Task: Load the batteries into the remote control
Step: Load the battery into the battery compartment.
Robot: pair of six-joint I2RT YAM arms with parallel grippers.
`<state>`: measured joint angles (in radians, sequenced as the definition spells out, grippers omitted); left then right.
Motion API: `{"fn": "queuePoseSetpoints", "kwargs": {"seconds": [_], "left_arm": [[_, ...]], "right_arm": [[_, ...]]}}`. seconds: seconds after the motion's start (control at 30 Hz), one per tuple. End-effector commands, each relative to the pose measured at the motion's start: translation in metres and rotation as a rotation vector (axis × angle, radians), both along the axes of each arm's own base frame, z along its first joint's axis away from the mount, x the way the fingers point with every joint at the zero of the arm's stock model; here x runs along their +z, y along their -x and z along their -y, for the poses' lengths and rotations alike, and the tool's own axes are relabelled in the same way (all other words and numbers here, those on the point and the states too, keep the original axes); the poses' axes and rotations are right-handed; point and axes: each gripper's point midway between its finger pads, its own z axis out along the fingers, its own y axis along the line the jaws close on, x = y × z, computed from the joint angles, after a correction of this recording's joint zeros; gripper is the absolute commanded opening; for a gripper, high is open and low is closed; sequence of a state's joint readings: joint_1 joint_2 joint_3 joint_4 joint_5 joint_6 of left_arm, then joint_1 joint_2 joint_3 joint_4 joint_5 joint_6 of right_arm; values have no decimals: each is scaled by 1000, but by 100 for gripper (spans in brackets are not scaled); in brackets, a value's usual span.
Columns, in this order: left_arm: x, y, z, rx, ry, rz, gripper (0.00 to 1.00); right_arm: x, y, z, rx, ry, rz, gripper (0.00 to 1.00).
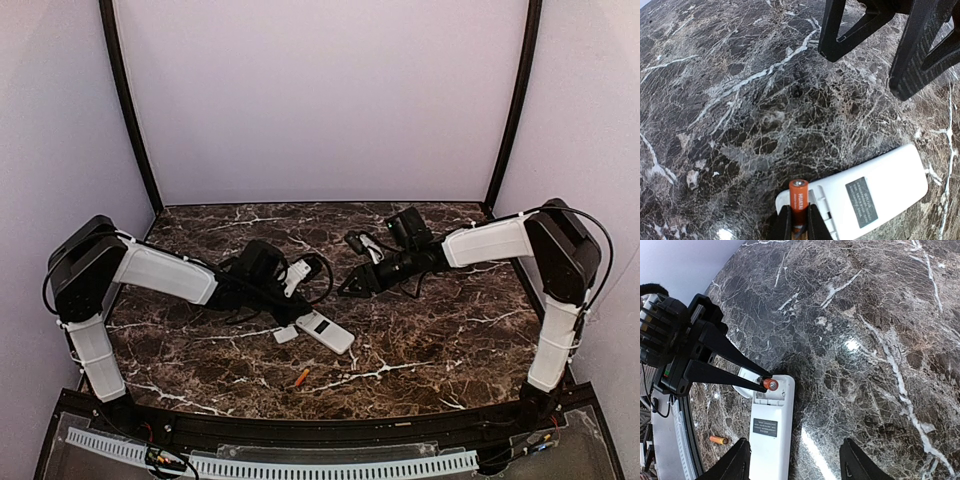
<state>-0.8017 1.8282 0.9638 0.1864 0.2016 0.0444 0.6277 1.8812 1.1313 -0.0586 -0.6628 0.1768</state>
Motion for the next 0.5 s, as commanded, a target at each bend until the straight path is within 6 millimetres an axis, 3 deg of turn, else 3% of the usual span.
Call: {"fn": "queuePoseSetpoints", "kwargs": {"seconds": [0.0,0.47], "left_arm": [[-7,2,-1,-12,-41,7,6],[-16,1,-2,-10,-94,14,16]], "right_arm": [[3,-5,-5,6,-26,2,60],[1,-4,-4,5,-24,-4,60]]}}
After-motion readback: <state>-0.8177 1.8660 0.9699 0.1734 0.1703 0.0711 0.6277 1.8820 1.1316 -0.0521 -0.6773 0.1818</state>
